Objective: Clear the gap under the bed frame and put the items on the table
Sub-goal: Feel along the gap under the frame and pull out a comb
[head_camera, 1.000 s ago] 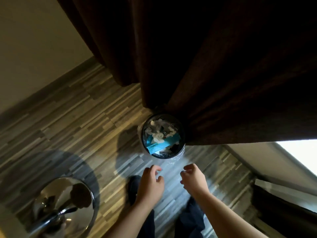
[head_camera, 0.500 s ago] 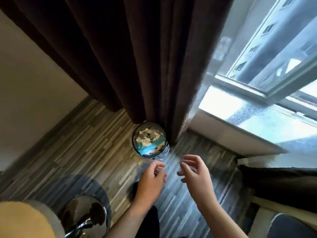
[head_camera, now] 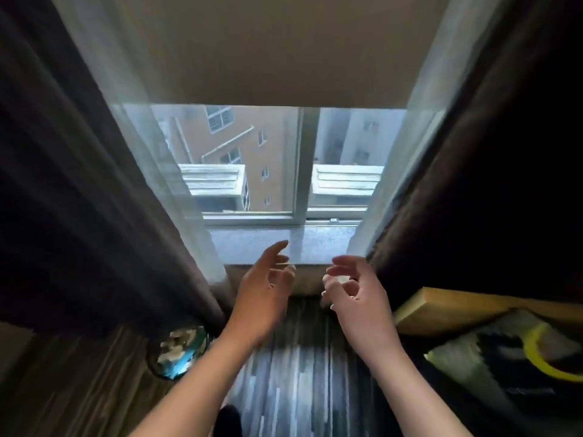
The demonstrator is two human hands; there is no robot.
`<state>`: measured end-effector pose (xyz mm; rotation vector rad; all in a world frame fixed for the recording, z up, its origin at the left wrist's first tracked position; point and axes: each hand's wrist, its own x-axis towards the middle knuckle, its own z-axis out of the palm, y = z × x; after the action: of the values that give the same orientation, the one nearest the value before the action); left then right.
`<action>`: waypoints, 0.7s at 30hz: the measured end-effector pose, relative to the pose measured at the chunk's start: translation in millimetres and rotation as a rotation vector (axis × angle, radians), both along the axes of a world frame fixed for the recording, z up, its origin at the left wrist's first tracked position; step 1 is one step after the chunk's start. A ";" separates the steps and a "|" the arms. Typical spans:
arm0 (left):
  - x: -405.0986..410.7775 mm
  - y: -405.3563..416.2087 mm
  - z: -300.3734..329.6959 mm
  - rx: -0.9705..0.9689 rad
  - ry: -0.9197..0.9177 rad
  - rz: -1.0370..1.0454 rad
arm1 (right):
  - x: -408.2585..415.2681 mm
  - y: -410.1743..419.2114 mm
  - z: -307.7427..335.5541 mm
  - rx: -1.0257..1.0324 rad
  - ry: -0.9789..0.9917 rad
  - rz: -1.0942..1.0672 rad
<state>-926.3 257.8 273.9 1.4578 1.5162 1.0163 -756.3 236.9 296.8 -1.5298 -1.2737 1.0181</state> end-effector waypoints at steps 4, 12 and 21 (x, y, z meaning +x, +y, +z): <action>61.2 31.0 64.8 0.136 -0.008 -0.162 | 54.7 -7.6 50.3 0.097 -0.042 -0.173; 194.0 51.9 160.8 0.330 -0.142 -0.561 | 154.5 -55.8 132.6 0.219 -0.099 -0.579; 313.9 -38.3 165.5 0.243 -0.145 -1.229 | 205.0 -221.8 135.1 0.173 -0.119 -1.138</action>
<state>-612.5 219.5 439.4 1.9746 0.1930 0.4902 -551.3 15.0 431.9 -1.7970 -0.3603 0.0715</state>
